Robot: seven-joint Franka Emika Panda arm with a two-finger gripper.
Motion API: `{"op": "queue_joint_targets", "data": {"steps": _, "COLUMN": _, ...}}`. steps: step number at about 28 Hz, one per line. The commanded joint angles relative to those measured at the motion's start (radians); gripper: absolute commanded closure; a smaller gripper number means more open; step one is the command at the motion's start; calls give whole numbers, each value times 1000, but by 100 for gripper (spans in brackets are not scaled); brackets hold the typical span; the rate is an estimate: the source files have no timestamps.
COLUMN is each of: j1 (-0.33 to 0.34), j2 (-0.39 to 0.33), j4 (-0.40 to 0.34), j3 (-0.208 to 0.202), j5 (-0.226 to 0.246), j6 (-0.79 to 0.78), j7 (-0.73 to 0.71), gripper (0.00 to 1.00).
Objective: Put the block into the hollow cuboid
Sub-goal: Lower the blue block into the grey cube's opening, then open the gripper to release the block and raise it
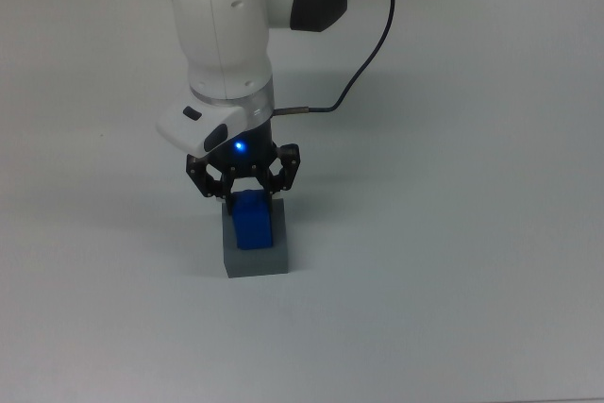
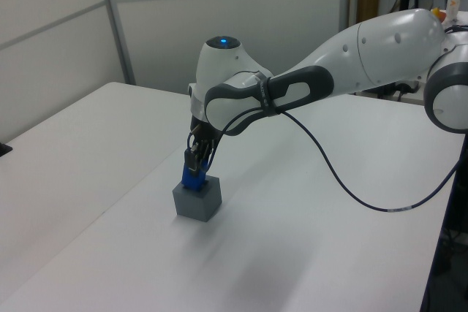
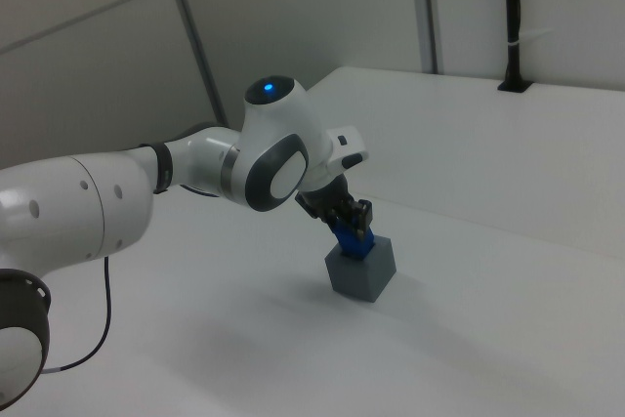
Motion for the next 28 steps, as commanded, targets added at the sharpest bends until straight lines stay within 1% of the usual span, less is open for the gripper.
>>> {"op": "queue_joint_targets", "data": {"steps": 1, "j1": -4, "j2": -10, "j4": 6, "j3": 4, "j5": 23, "j6": -55, "j7": -9, "gripper": 86}}
{"op": "queue_joint_targets", "data": {"steps": 8, "j1": -4, "j2": -29, "j4": 6, "j3": -5, "j5": 20, "j6": -98, "j7": -12, "gripper": 85}}
{"op": "queue_joint_targets", "data": {"steps": 9, "j1": -4, "j2": -30, "j4": 6, "j3": -5, "j5": 20, "j6": -108, "j7": -12, "gripper": 79}}
{"op": "queue_joint_targets", "data": {"steps": 10, "j1": -4, "j2": -30, "j4": 8, "j3": -5, "j5": 20, "j6": -111, "j7": -12, "gripper": 71}}
{"op": "queue_joint_targets", "data": {"steps": 11, "j1": -4, "j2": -30, "j4": 6, "j3": -5, "j5": 20, "j6": -111, "j7": -10, "gripper": 54}}
{"op": "queue_joint_targets", "data": {"steps": 12, "j1": -4, "j2": -30, "j4": 6, "j3": -5, "j5": 20, "j6": -111, "j7": -9, "gripper": 26}}
{"op": "queue_joint_targets", "data": {"steps": 13, "j1": -4, "j2": -29, "j4": 6, "j3": -5, "j5": 20, "j6": -111, "j7": -1, "gripper": 0}}
{"op": "queue_joint_targets", "data": {"steps": 14, "j1": -2, "j2": -30, "j4": 6, "j3": -2, "j5": 12, "j6": -111, "j7": 2, "gripper": 0}}
{"op": "queue_joint_targets", "data": {"steps": 19, "j1": 0, "j2": -33, "j4": 8, "j3": -2, "j5": 12, "j6": -116, "j7": 3, "gripper": 0}}
{"op": "queue_joint_targets", "data": {"steps": 23, "j1": 0, "j2": -49, "j4": 11, "j3": -2, "j5": 14, "j6": -165, "j7": 5, "gripper": 0}}
{"op": "queue_joint_targets", "data": {"steps": 25, "j1": 0, "j2": -61, "j4": 12, "j3": -2, "j5": 14, "j6": -187, "j7": 5, "gripper": 0}}
{"op": "queue_joint_targets", "data": {"steps": 28, "j1": 0, "j2": -101, "j4": 11, "j3": -5, "j5": 12, "j6": -251, "j7": 31, "gripper": 0}}
